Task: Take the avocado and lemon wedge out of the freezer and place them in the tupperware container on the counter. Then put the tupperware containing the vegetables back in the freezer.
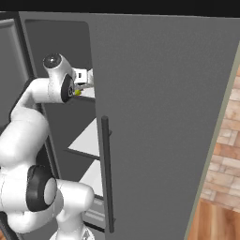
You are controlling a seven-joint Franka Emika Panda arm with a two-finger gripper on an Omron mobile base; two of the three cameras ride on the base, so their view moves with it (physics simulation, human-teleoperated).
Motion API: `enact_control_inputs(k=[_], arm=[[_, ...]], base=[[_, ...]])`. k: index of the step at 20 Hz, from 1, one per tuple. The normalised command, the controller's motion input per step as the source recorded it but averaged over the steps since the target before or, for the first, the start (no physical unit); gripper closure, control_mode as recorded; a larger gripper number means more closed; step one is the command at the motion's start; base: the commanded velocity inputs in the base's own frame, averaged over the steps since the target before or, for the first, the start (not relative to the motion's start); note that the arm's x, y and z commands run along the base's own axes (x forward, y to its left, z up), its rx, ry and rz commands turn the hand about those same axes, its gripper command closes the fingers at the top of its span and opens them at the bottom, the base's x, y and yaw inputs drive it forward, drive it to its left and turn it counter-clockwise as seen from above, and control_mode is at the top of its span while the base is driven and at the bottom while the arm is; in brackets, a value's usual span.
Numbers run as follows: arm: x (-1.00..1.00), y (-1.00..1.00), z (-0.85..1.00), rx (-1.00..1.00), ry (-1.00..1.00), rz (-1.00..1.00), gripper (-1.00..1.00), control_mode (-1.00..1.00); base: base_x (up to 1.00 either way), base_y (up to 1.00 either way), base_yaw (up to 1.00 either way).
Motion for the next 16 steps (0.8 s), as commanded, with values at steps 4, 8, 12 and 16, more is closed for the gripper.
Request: enact_control_inputs(k=[4, 8, 12, 16], arm=[[-1.0, -0.02, 0.07, 0.13, -0.08, -0.05, 1.0, -1.0], [-1.0, -0.1, 0.53, 0.11, -0.05, -0.03, 1.0, -1.0], [-1.0, -0.12, 0.76, 0.05, 0.0, 0.0, 1.0, -1.0], [-1.0, -0.21, 0.63, 0.01, 0.05, 0.0, 1.0, -1.0]], base=[[0.0, 0.0, 0.0], [0.0, 0.0, 0.0], [0.0, 0.0, 0.0], [0.0, 0.0, 0.0]])
